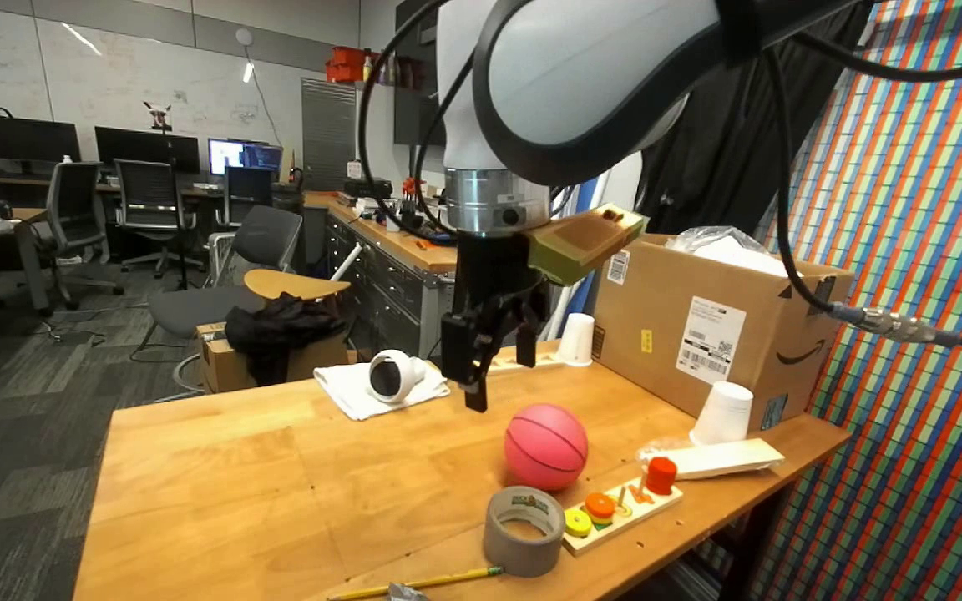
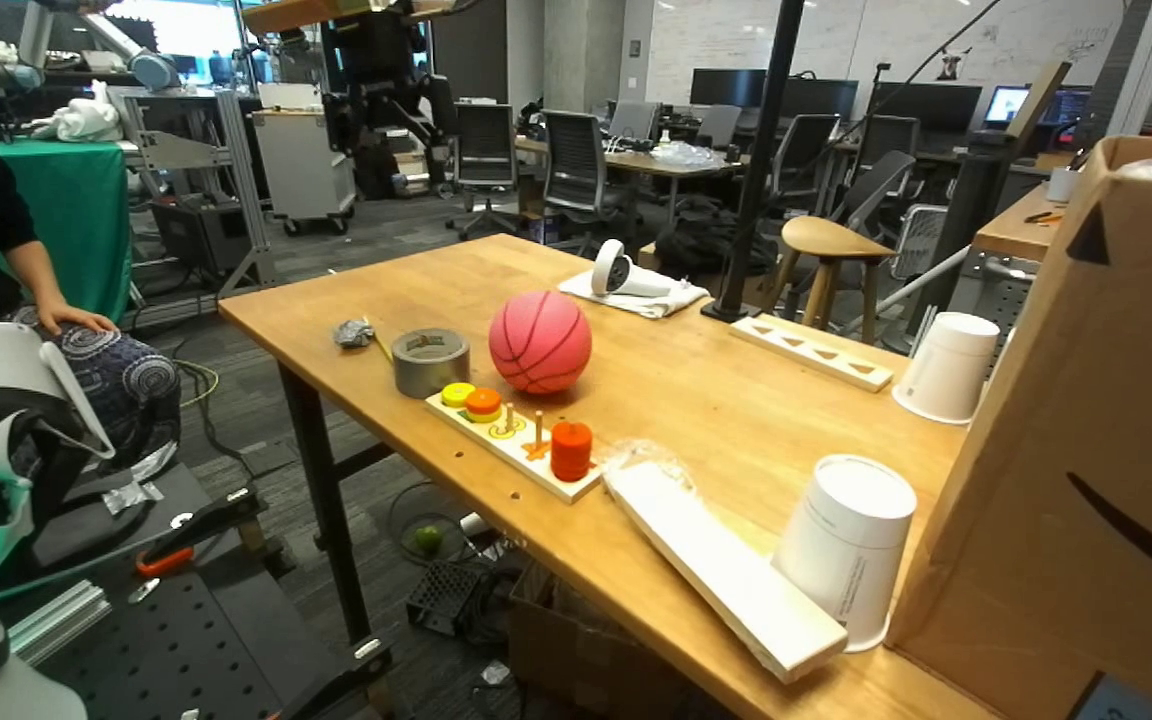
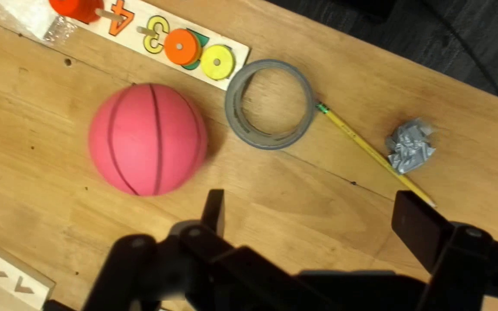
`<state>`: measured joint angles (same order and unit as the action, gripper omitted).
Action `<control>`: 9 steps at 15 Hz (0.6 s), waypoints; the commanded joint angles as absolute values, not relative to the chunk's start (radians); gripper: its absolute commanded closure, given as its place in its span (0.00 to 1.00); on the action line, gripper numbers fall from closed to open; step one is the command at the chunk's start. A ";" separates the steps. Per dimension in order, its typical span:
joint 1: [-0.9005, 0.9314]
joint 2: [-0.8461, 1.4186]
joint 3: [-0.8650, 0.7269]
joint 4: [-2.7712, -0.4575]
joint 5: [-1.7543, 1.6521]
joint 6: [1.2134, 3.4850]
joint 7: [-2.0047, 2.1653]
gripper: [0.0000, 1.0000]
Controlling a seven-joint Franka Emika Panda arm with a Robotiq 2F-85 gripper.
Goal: Move the ball to the right
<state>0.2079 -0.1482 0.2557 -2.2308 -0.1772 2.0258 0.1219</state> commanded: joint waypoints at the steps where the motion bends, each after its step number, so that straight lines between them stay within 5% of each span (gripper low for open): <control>1: 0.243 -0.088 0.285 -2.187 -0.143 2.016 0.143 0.00; 9: 0.249 0.024 0.272 -2.191 -0.084 1.999 0.115 0.00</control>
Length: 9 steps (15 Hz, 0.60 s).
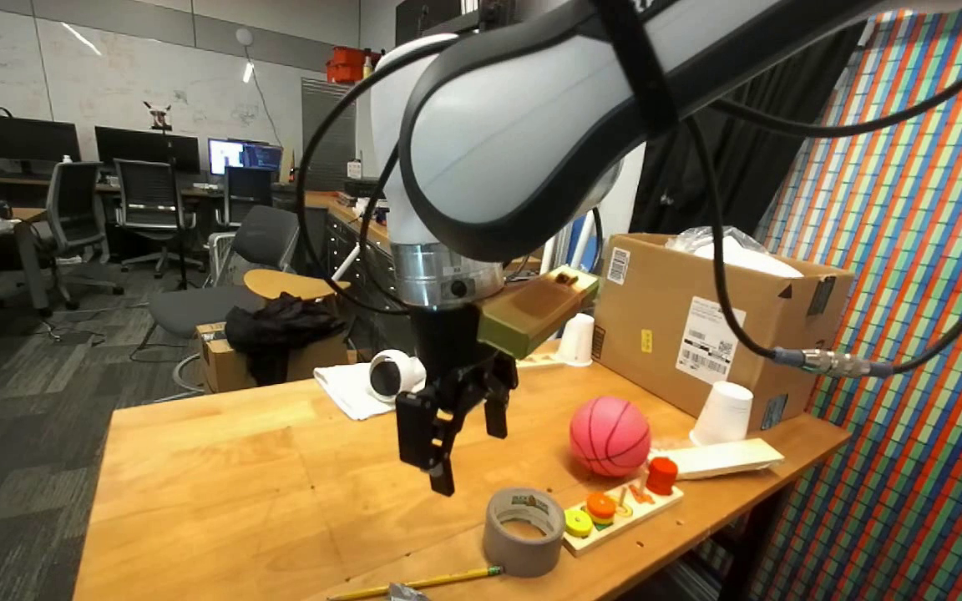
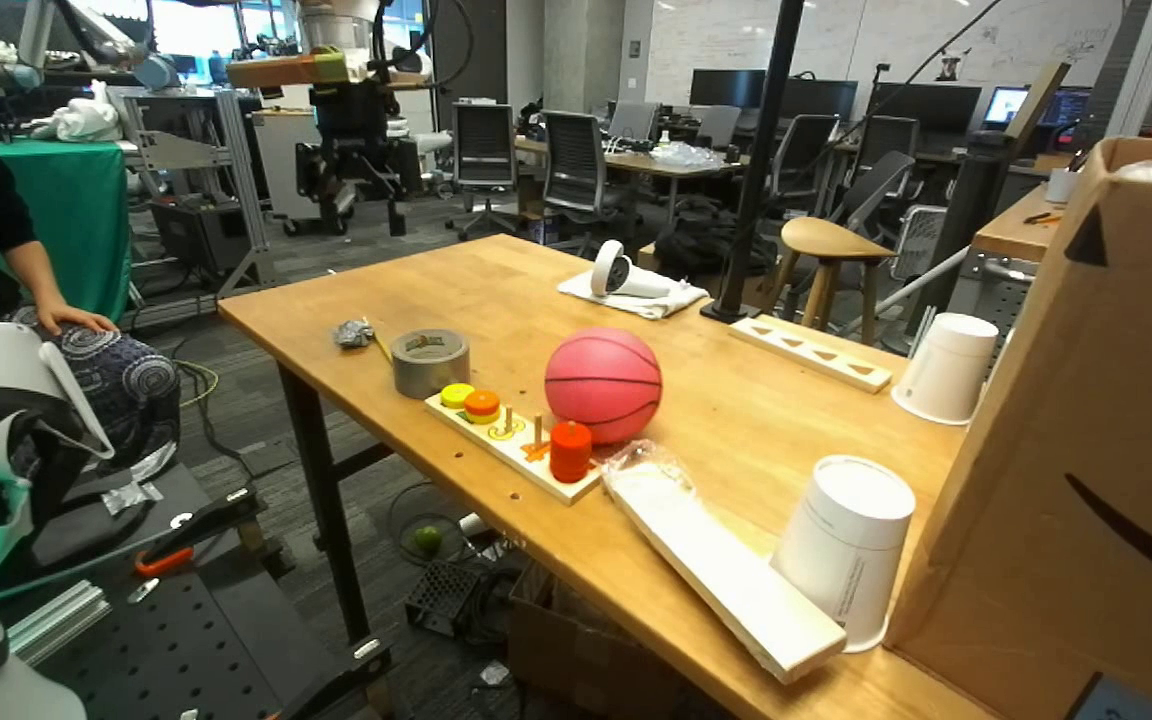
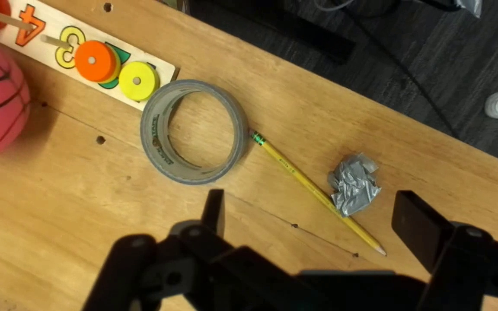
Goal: Move the ball to the right
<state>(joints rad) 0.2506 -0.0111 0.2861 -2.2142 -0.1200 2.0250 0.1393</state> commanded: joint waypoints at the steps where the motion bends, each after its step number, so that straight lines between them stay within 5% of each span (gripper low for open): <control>1: 0.247 0.037 0.267 -2.195 -0.069 2.005 0.110 0.00; 9: 0.234 0.112 0.240 -2.212 0.030 2.025 0.057 0.00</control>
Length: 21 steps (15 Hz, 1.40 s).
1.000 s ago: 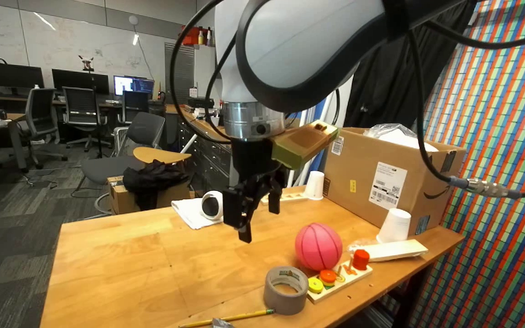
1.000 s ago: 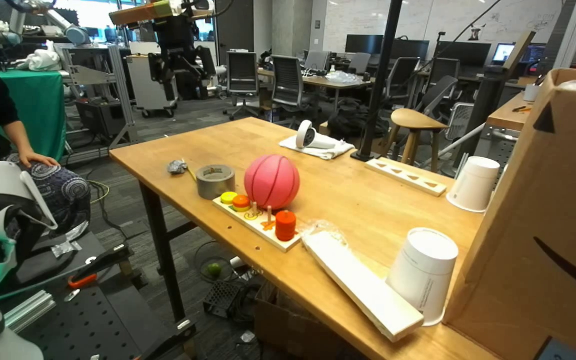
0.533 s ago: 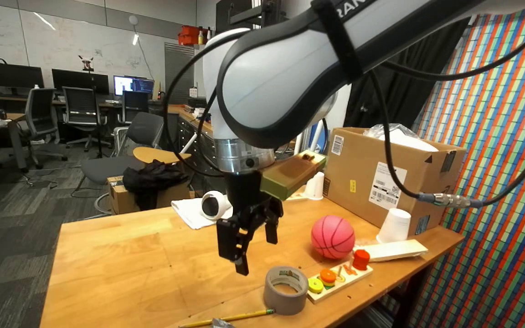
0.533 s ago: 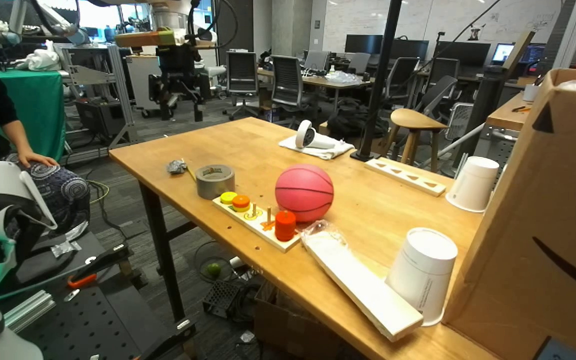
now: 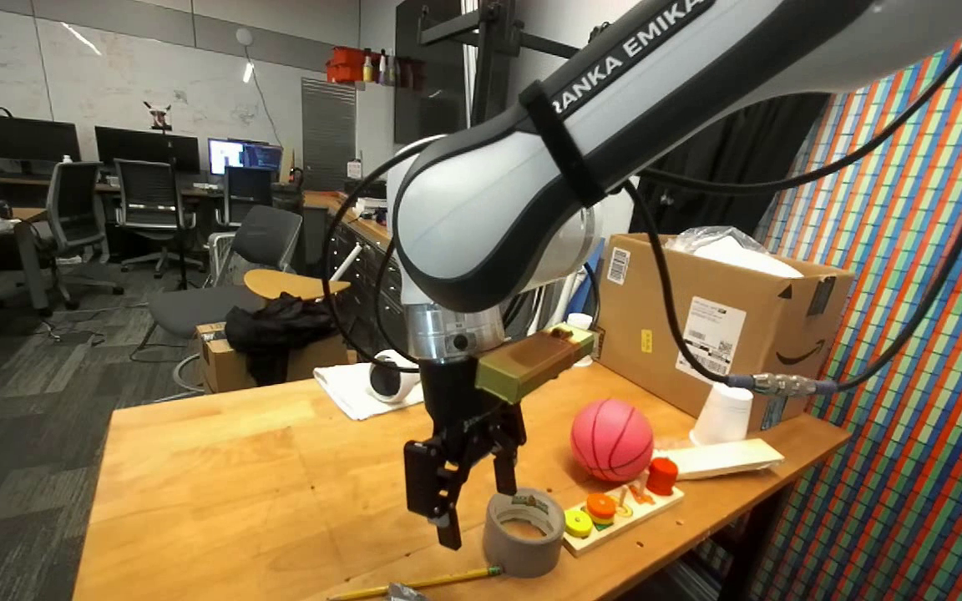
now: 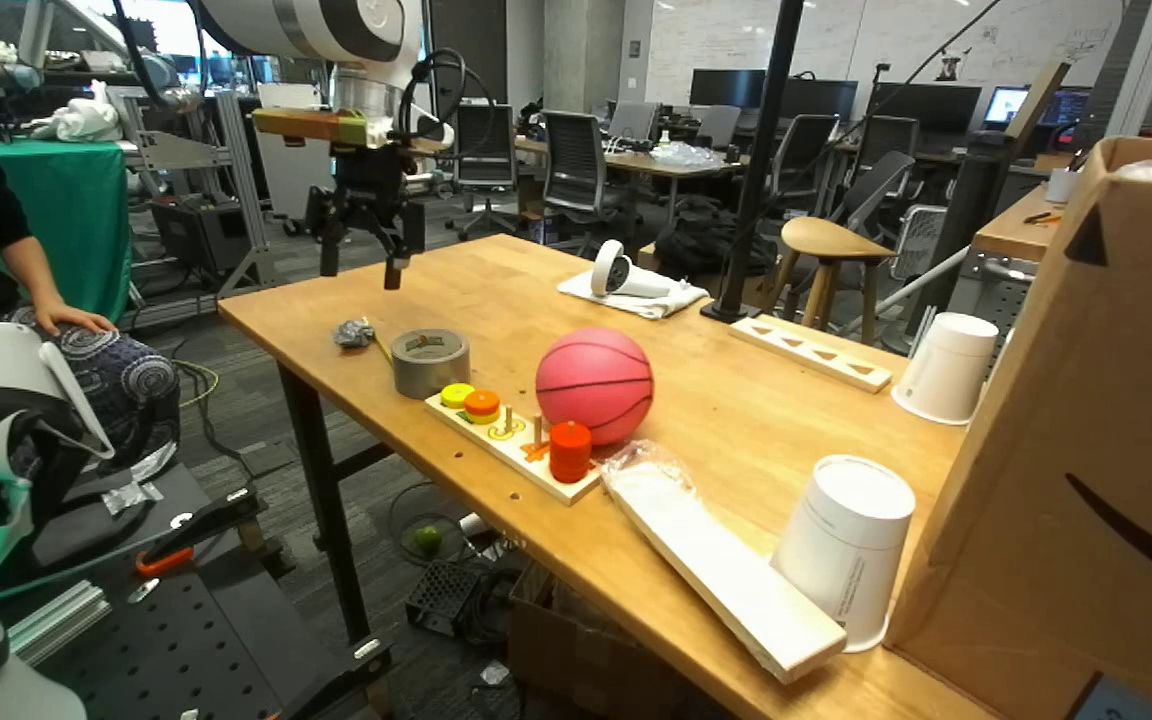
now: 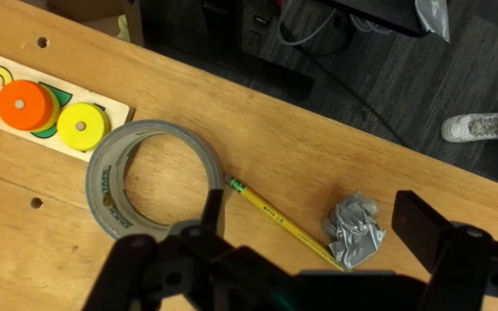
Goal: Move the ball to the right
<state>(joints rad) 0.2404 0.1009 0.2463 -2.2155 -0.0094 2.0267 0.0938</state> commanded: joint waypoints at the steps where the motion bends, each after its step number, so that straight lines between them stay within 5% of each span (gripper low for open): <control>1: 0.232 0.113 0.238 -2.219 0.033 2.027 0.055 0.00; 21: 0.152 0.209 0.168 -2.145 -0.009 1.989 -0.217 0.00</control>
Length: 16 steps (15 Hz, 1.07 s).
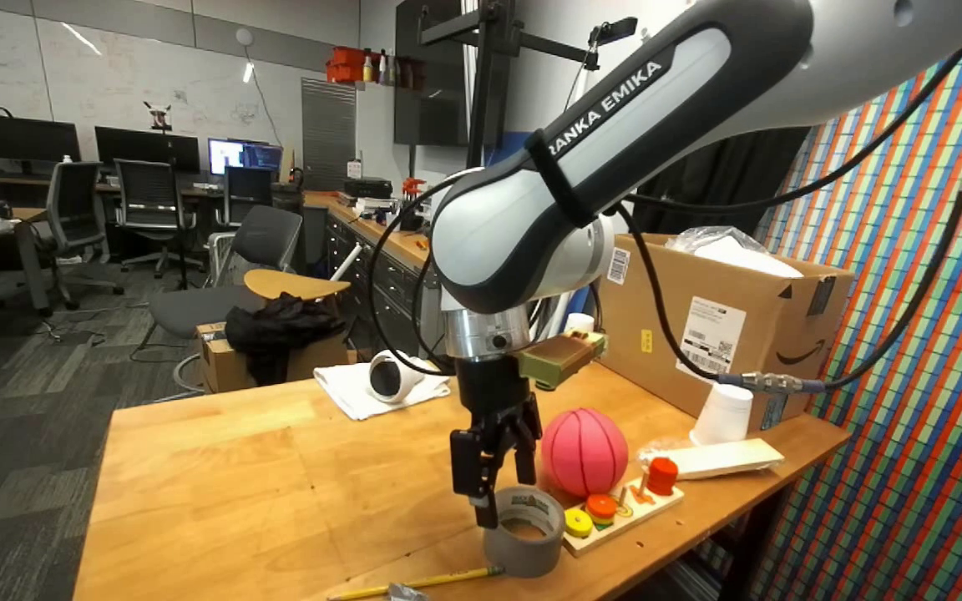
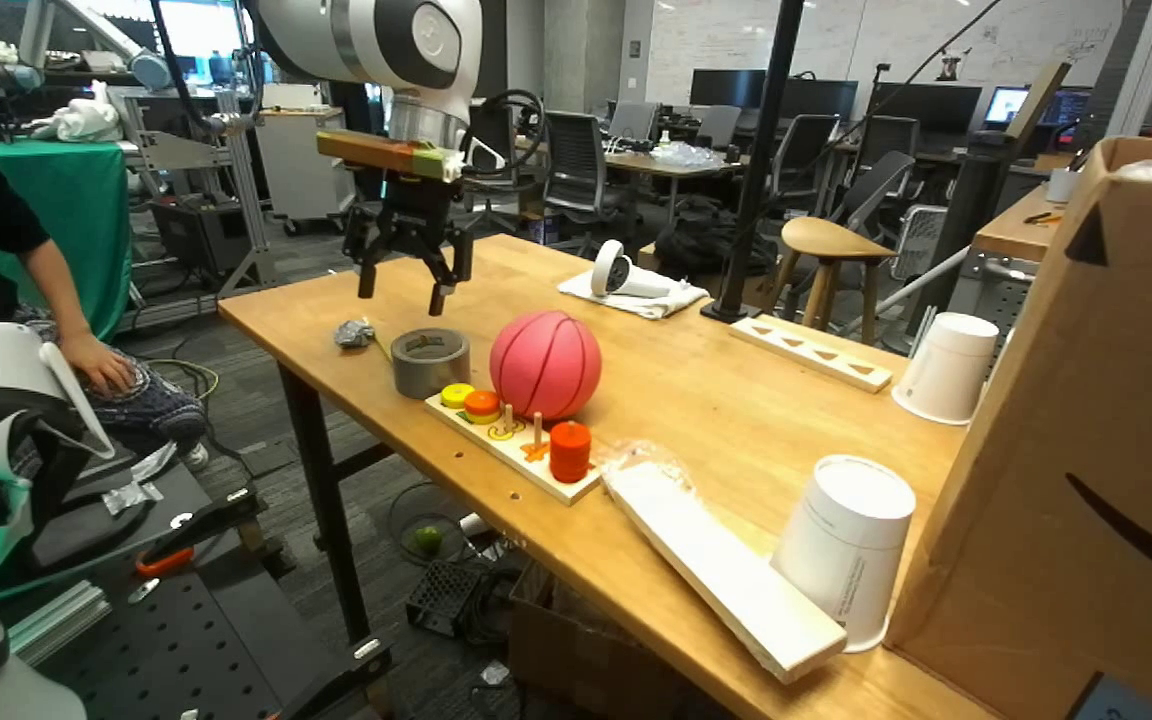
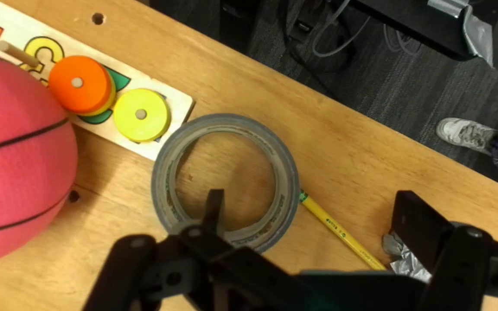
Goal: Move the ball to the right
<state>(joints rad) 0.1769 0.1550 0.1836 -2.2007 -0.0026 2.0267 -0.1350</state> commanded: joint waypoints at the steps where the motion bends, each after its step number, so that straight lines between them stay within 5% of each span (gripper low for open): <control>1: 0.141 0.224 0.159 -2.137 -0.017 1.979 -0.243 0.00; 10: 0.007 0.320 0.018 -1.927 -0.348 1.861 -0.493 0.00; 16: -0.052 0.344 -0.046 -1.692 -0.648 1.978 -0.609 0.00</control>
